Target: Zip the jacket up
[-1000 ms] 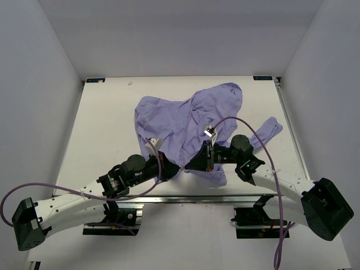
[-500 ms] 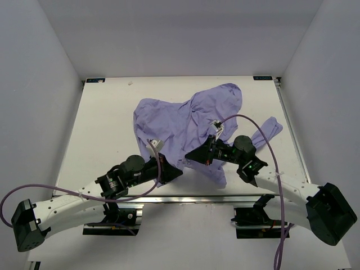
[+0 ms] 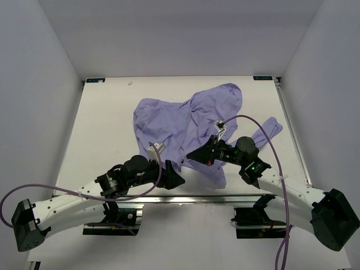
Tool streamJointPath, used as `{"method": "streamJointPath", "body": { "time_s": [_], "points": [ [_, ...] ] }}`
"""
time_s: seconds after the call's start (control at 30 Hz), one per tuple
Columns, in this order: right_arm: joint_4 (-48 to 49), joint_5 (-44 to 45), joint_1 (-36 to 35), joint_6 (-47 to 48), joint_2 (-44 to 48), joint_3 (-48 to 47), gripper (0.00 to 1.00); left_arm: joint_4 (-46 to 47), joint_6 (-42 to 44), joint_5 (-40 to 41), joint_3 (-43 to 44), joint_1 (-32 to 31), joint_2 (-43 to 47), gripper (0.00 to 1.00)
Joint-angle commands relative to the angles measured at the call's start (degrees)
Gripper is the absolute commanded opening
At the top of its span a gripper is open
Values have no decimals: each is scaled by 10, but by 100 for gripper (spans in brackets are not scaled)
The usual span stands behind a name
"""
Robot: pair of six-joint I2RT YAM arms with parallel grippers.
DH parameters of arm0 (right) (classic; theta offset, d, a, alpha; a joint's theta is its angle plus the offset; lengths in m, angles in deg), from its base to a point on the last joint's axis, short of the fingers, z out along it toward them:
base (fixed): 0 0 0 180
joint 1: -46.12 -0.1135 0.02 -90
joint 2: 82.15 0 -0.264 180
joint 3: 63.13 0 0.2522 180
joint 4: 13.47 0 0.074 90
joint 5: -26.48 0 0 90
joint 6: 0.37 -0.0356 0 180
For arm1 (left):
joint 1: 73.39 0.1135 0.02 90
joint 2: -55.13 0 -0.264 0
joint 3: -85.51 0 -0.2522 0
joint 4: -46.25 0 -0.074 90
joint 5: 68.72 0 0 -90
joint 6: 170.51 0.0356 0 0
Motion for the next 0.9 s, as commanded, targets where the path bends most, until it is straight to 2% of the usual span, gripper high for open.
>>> {"method": "streamJointPath", "body": {
  "time_s": [0.0,0.1,0.27,0.4,0.63,0.83,0.87],
  "points": [
    [-19,-19,0,14,22,10,0,-40,-28,13,25,-3,30,92],
    [-73,-11,-1,22,37,33,0,-68,-50,32,20,-3,67,98],
    [-202,15,-27,68,33,53,0,-126,-91,68,8,-3,92,98],
    [-231,62,-78,89,-3,55,0,-127,-106,59,11,-3,38,98],
    [-234,69,-114,91,-52,54,1,-147,-113,29,35,-3,-54,98],
    [-230,59,-133,98,-77,52,20,-128,-130,10,-1,-3,-55,94],
    [-227,59,-135,97,-80,51,27,-114,-131,9,-5,-3,-54,93]
  ]
}}
